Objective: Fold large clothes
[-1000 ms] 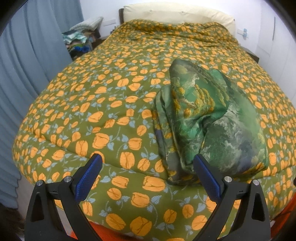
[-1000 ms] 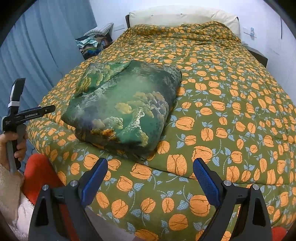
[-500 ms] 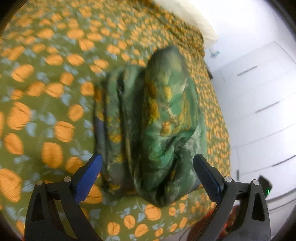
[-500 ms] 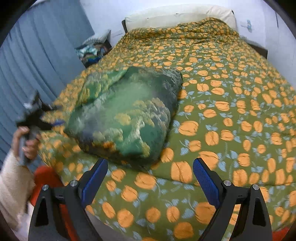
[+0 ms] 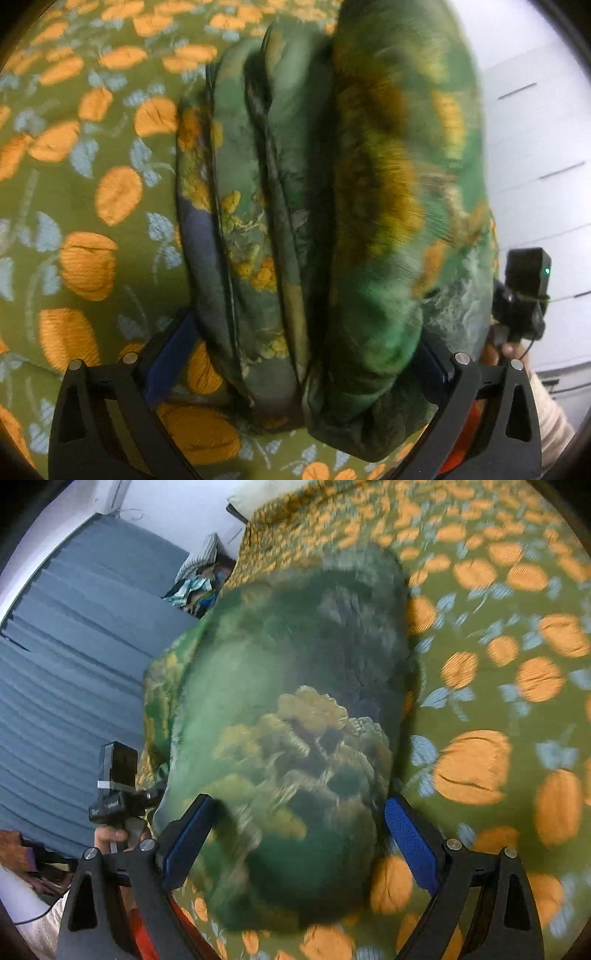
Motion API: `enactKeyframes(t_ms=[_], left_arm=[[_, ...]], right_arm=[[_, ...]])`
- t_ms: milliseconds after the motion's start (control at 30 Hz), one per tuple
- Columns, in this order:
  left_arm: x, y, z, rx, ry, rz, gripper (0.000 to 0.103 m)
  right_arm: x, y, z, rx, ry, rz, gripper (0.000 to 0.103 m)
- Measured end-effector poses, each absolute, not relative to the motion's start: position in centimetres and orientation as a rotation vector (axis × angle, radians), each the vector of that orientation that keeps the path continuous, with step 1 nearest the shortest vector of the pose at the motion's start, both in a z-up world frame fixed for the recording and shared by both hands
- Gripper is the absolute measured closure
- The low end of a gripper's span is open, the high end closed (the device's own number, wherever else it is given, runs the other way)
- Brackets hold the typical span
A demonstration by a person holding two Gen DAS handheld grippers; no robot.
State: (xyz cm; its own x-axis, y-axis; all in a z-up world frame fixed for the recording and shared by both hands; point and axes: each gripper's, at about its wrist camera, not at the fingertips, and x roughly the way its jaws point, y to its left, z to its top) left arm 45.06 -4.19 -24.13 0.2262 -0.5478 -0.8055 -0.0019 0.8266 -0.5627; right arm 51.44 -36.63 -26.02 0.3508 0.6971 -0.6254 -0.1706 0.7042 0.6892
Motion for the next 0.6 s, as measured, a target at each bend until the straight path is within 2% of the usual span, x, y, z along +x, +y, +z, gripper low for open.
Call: enactKeyframes(t_ms=[67, 100, 133, 167, 267, 433, 600], left_arm=[[45.3, -4.4, -25.0, -0.558, 1.320, -0.403, 0.002], [45.1, -4.9, -24.8, -0.542, 1.305, -0.399, 0.008], [45.0, -5.4, -24.2, -0.509, 1.291, -0.397, 0.023], [44.5, -6.2, -23.2, -0.459, 1.272, -0.377, 0.032], [43.0, -7.8, -20.5, -0.351, 1.221, -0.339, 0.047], [40.1, -10.6, -15.7, -0.226, 1.093, -0.331, 0.051], [39.3, -12.1, -10.8, -0.182, 0.975, -0.354, 0.051]], right_arm=[[52.3, -36.3, -26.9, 0.585, 1.086, 0.598, 0.009], [52.6, -35.9, -26.9, 0.553, 1.094, 0.588, 0.014], [52.7, -35.1, -26.5, 0.472, 1.091, 0.573, 0.020], [52.6, -34.6, -26.0, 0.417, 1.081, 0.567, 0.022], [51.1, -31.8, -23.6, 0.164, 0.997, 0.530, 0.031], [48.0, -27.8, -19.9, -0.091, 0.821, 0.496, 0.039], [46.7, -27.7, -16.5, -0.106, 0.697, 0.477, 0.040]])
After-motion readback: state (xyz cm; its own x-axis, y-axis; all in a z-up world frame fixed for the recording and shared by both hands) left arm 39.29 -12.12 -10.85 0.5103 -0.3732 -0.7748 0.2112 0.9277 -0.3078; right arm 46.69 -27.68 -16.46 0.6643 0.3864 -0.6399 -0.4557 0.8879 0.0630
